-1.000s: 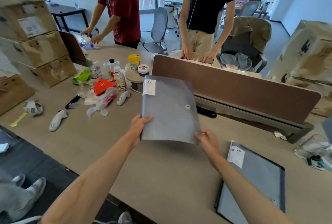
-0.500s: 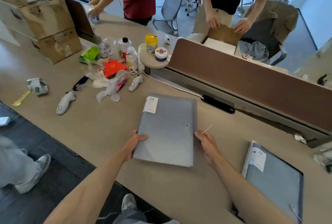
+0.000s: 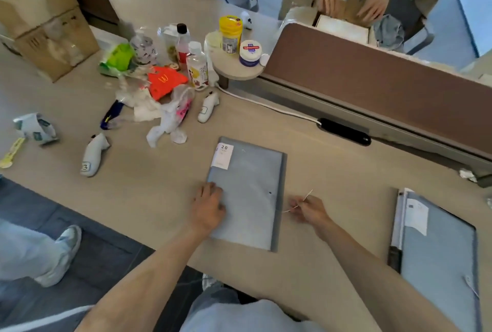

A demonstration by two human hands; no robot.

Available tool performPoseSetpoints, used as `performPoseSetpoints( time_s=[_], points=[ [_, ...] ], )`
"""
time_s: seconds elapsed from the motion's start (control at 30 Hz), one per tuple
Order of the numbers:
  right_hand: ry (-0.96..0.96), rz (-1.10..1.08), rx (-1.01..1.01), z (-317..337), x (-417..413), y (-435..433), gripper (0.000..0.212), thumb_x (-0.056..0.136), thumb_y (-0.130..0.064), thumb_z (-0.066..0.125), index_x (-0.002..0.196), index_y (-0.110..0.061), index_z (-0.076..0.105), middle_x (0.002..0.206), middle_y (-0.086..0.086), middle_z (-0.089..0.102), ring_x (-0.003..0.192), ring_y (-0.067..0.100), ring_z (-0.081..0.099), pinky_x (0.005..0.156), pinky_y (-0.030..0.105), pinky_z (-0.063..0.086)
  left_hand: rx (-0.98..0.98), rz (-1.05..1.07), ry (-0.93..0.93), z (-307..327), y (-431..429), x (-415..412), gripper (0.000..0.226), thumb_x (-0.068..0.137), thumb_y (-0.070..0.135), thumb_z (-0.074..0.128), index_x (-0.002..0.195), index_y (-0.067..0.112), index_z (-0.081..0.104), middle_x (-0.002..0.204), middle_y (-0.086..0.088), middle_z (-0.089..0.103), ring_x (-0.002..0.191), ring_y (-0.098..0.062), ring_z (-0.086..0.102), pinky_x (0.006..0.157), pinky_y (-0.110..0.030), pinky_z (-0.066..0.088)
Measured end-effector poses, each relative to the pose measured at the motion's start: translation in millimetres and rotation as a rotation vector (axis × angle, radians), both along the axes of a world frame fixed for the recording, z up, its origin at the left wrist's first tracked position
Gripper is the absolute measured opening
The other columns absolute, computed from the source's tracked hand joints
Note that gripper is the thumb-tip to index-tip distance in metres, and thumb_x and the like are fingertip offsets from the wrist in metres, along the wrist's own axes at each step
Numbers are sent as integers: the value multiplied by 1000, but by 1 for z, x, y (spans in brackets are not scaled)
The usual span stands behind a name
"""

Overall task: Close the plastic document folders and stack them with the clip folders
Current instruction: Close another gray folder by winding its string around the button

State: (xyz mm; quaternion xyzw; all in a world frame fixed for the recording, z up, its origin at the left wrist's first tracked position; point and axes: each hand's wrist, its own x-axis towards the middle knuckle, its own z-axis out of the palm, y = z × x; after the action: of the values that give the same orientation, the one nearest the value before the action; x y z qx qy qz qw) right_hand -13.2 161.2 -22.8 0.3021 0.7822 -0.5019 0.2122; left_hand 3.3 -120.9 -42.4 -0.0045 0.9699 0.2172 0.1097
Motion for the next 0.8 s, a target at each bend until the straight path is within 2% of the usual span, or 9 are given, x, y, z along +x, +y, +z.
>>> performPoseSetpoints(
  time_s=[0.1,0.17,0.3,0.4,0.47,0.53,0.6,0.7,0.8],
  points=[
    [20,127,178,-5,0,4,25,94,-21,52,99,-7,72,96,13,72,78,25,66,62,29,52,-128,-153,-100,-5,10,-10,54,36,15,81,89,12,69,108,-13,68,90,-35,67,61,-39,55],
    [24,222,293,1,2,6,28,95,-25,51,99,-8,73,101,12,72,95,28,66,77,30,48,-175,-220,-85,-11,21,-15,60,32,18,83,90,13,70,108,-14,69,94,-33,68,66,-42,57],
    [41,254,286,10,-1,11,26,95,-18,50,97,-6,73,94,6,69,90,22,62,73,22,39,-131,-412,-198,-6,56,-22,61,69,16,66,128,8,54,145,-15,43,133,-33,44,104,-55,37],
    [48,292,285,10,-5,24,24,94,-18,49,94,-12,73,98,9,72,96,25,65,76,24,41,-116,-507,-197,-6,85,-28,60,83,17,52,142,14,38,156,-9,24,145,-27,22,114,-52,22],
    [53,335,317,14,-6,37,27,94,-23,47,92,-12,71,96,14,71,97,30,65,76,27,43,-103,-569,-164,-7,99,-34,54,79,16,54,132,12,52,148,-13,42,137,-32,39,105,-56,34],
    [33,384,356,18,-7,52,29,94,-27,46,96,-15,72,102,14,71,100,31,64,80,28,45,-151,-610,-156,-10,111,-42,47,70,21,49,112,13,67,126,-13,64,113,-32,63,82,-56,51],
    [-5,445,393,21,-7,71,27,92,-29,47,97,-20,73,103,10,71,99,28,65,81,28,46,-189,-598,-194,-15,118,-47,50,68,30,38,108,21,66,115,-6,71,99,-24,70,67,-50,57],
    [-59,489,380,18,-5,96,18,85,-31,57,71,-32,67,80,1,67,78,21,63,69,22,44,-248,-638,-183,-26,121,-46,53,70,35,35,121,25,49,122,-2,67,105,-22,68,69,-49,57],
    [-105,561,307,14,-5,110,21,80,-27,65,60,-26,63,59,-6,63,63,13,60,62,22,44,-317,-710,-220,-30,117,-35,61,72,37,34,131,27,42,133,0,60,116,-25,62,76,-52,56]
  ],
)
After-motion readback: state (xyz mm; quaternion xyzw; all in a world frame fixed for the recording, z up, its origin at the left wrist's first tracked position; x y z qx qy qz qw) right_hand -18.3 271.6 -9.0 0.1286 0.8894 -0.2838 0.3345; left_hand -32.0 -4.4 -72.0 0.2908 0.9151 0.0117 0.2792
